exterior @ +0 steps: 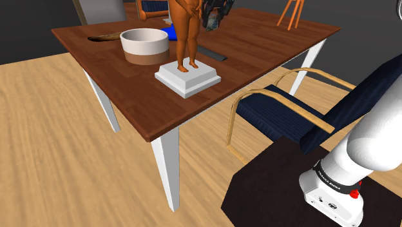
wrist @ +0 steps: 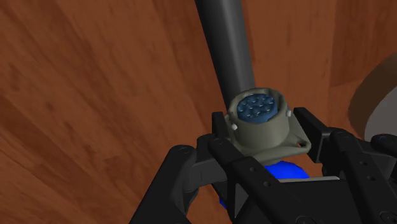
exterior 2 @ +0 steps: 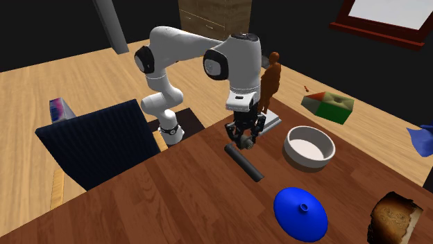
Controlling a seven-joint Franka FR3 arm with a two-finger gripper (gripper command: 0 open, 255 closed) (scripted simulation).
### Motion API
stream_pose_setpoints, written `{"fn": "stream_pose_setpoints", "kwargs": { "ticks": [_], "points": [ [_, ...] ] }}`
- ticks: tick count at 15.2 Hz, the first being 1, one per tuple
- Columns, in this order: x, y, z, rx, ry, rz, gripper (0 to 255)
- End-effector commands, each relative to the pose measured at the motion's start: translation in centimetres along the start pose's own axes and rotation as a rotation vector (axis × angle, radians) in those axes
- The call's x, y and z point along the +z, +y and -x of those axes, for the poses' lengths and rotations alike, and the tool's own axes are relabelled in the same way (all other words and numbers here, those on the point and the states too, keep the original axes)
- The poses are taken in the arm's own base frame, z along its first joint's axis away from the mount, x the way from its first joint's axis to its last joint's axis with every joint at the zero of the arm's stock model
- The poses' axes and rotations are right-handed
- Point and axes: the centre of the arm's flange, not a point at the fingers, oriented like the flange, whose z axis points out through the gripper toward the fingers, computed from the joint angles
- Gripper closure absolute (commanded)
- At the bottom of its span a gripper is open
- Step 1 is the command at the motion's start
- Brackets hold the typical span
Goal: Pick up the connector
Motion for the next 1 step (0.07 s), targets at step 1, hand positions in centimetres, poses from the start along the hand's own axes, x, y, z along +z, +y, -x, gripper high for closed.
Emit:
{"fn": "stream_pose_setpoints", "kwargs": {
  "ticks": [1],
  "points": [
    [-0.27,-0.02,-0.15,0.0,-0.001,0.0,255]
  ]
}}
